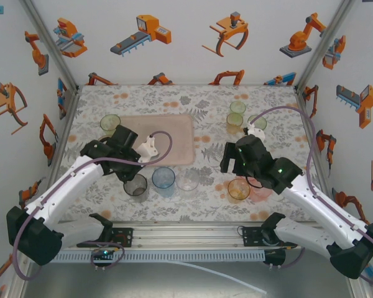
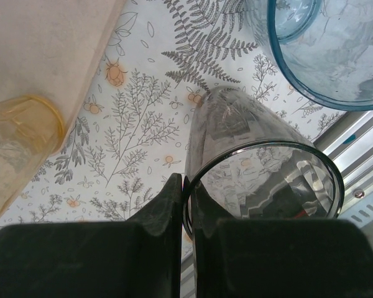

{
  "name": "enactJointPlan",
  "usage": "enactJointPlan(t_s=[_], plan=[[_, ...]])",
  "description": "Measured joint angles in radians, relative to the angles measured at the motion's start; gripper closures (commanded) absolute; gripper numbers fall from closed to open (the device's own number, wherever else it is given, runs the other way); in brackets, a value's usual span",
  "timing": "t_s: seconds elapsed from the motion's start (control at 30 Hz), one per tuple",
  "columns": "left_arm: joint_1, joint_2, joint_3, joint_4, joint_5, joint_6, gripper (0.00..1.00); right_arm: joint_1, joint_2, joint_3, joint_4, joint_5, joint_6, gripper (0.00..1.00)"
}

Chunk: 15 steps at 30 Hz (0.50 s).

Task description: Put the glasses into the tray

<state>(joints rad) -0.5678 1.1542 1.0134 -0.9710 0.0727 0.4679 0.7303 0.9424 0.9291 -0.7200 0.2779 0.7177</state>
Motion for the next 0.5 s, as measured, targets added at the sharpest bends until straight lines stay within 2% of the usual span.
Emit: enactJointPlan(t_s=[0.27,0.5], plan=[[0.015,0.017,0.076,-0.023,-0.006,-0.003,0.91,0.000,0.003,0.000,0.001,-0.003,0.000,0.17],[0.064,0.072,0.148,-0.043,-0.010,-0.002,0.91,0.000,0.004,0.000,0.003,-0.003,0.000,0.17]])
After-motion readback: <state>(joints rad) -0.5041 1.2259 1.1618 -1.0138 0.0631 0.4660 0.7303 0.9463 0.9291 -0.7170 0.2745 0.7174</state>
